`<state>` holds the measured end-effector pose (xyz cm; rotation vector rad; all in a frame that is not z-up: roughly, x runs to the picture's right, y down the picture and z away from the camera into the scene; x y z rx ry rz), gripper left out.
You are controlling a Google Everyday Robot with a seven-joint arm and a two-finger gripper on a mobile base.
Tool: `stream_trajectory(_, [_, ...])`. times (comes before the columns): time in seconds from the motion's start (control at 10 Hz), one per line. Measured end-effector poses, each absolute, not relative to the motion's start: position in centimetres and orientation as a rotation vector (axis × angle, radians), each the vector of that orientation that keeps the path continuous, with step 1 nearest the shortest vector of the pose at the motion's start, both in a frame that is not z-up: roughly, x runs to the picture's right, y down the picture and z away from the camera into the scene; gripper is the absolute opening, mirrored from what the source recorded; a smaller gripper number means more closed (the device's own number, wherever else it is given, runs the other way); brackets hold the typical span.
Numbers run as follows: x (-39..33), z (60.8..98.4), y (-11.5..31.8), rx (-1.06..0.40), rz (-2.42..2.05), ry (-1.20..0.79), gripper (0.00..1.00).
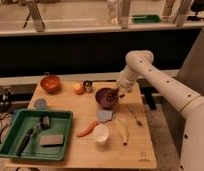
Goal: Place grapes in table surface
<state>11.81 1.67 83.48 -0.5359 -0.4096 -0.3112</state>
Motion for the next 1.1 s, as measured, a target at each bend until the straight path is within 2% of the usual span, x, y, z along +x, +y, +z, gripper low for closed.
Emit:
stream_trajectory(0.6, [3.2, 84.5, 2.0, -0.54, -0.521, -0.48, 0.0])
stream_trajectory(1.1, [-2.4, 84.6, 0.6, -0.511, -0.667, -0.581, 0.0])
